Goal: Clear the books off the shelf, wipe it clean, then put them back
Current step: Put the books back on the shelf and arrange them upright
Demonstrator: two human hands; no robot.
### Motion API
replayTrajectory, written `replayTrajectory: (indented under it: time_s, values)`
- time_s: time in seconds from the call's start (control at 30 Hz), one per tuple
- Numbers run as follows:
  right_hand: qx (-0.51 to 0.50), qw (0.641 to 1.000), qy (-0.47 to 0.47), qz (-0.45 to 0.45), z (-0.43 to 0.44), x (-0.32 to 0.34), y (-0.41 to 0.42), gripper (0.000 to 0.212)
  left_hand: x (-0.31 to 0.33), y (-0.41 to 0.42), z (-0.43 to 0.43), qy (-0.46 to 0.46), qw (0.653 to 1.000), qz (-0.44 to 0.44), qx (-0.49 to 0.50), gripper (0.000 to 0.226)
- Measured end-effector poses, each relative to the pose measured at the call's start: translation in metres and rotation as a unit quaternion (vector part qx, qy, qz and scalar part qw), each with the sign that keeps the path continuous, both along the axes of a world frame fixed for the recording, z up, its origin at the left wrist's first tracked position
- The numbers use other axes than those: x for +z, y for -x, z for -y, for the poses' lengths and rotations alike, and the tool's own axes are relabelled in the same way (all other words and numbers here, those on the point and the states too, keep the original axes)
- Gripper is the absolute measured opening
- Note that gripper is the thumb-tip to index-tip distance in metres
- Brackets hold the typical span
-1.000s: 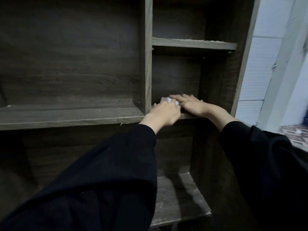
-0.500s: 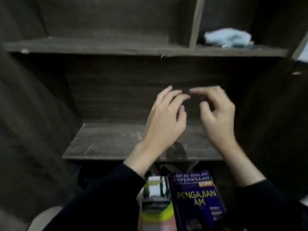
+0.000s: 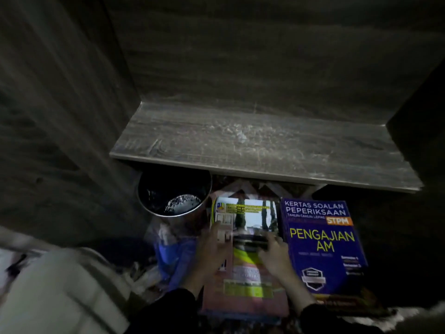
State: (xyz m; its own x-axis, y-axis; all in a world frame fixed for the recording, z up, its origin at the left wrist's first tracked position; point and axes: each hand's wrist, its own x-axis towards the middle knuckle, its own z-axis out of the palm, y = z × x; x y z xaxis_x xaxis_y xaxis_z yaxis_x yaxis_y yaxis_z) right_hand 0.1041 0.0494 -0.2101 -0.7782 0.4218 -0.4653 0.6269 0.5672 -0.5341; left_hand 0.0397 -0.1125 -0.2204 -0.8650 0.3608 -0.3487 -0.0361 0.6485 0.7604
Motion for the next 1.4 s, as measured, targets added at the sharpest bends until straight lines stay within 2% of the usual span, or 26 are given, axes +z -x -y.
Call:
replayTrajectory:
  time_s: [0.07,0.17,0.27,0.37,0.47,0.57,0.63,0.8,0.9,0.97,1.03,1.1,1.2,1.3,1.4]
  values:
    - [0.037,0.997,-0.015,0.068,0.004,-0.016,-0.007,0.061,-0.048,-0.002,0.007,0.003,0.999,0.052,0.009,0.076]
    - [0.066,0.992,-0.053,0.093,0.009,-0.034,-0.014,0.069,-0.093,-0.004,0.013,0.011,0.995,0.087,0.052,0.086]
    - [0.057,0.989,-0.063,0.119,0.010,-0.047,-0.020,0.073,-0.087,-0.005,0.010,-0.064,0.988,0.115,0.075,0.088]
    - [0.023,0.990,-0.063,0.123,0.006,-0.057,-0.026,0.074,-0.072,-0.001,0.001,-0.094,0.979,0.154,0.094,0.090]
    - [-0.053,0.994,0.005,0.099,0.001,-0.064,-0.028,0.076,-0.074,0.001,-0.002,-0.113,0.972,0.171,0.111,0.093]
    - [-0.089,0.991,0.060,0.078,-0.001,-0.063,-0.029,0.099,-0.074,0.002,-0.004,-0.122,0.968,0.186,0.112,0.093]
    - [-0.078,0.993,0.060,0.072,-0.002,-0.062,-0.031,0.118,-0.074,0.005,-0.005,-0.124,0.966,0.188,0.128,0.092]
    - [-0.033,0.995,0.064,0.071,0.005,-0.064,-0.038,0.115,-0.071,0.005,0.000,-0.135,0.963,0.185,0.143,0.091]
    - [-0.002,0.996,0.051,0.080,0.015,-0.062,-0.042,0.135,-0.068,0.006,0.006,-0.129,0.966,0.171,0.144,0.089]
    - [0.003,0.996,0.019,0.092,0.017,-0.058,-0.041,0.129,-0.065,0.009,0.009,-0.118,0.967,0.174,0.147,0.088]
    - [-0.029,0.994,0.017,0.099,0.012,-0.057,-0.036,0.115,-0.061,0.010,0.008,-0.120,0.966,0.178,0.142,0.088]
    - [-0.086,0.991,0.082,0.064,0.007,-0.060,-0.030,0.108,-0.056,0.009,0.006,-0.120,0.969,0.172,0.131,0.087]
    - [-0.167,0.972,0.165,0.008,0.005,-0.071,-0.027,0.116,-0.050,0.009,0.004,-0.102,0.974,0.154,0.130,0.082]
    - [-0.233,0.947,0.221,-0.022,0.005,-0.071,-0.025,0.093,-0.042,0.007,0.004,-0.078,0.984,0.124,0.106,0.076]
    - [-0.245,0.934,0.260,-0.023,-0.001,-0.071,-0.022,0.092,-0.037,0.003,0.004,-0.042,0.992,0.090,0.079,0.072]
